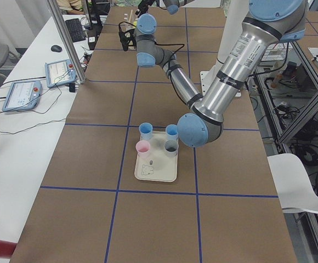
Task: Transfer IKEA cup to right arm and place on rack
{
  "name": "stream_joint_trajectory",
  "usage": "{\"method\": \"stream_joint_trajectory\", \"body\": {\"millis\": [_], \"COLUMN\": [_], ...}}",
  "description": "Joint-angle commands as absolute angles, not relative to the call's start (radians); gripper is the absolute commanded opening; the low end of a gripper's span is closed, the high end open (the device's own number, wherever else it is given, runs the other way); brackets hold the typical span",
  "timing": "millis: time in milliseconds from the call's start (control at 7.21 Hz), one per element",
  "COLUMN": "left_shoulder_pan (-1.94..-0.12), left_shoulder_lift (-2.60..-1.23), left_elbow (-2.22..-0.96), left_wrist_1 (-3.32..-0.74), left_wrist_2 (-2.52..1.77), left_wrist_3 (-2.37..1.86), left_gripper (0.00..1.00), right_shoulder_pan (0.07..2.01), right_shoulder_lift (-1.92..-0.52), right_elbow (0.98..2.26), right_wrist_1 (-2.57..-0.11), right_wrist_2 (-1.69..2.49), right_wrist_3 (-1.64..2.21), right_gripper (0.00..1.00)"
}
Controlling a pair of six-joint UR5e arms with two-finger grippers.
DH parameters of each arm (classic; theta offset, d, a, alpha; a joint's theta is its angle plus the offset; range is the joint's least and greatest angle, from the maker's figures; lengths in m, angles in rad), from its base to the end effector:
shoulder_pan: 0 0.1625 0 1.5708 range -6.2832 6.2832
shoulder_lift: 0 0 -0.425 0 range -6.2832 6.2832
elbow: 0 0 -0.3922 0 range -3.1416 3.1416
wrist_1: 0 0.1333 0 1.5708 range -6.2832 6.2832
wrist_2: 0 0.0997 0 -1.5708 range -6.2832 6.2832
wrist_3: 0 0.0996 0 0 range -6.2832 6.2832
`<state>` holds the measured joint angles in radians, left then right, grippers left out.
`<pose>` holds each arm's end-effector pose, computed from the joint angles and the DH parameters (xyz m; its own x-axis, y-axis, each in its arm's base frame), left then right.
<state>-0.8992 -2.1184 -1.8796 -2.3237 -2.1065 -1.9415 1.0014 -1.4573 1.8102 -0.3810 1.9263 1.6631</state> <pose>0.2839 -0.4897 0.1261 -0.1512 -0.3104 -0.9385 0.3229 0.8818 -0.3437 -0.1931 -0.4846 0.3522 -0.0404 0.0972 0.9944 -0.6008 0.7929 -0.1019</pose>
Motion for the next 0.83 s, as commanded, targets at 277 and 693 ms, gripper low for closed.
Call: {"method": "stream_joint_trajectory", "body": {"millis": [277,693], "left_shoulder_pan": [-0.643,-0.609], "left_shoulder_lift": [-2.141,-2.161], "left_elbow": [-1.844,-1.798], "left_wrist_1": [-2.643,-2.720], "left_wrist_2": [-1.686,-1.644], "left_wrist_3": [-2.169,-2.244], "left_gripper": [0.00,0.00], "right_shoulder_pan": [0.888,0.734], "right_shoulder_lift": [-1.297,-1.218], "right_elbow": [1.807,1.824], "right_wrist_1": [-0.192,-0.190], "right_wrist_2": [1.884,1.654], "right_wrist_3": [2.367,2.612], "right_gripper": [0.98,0.98]}}
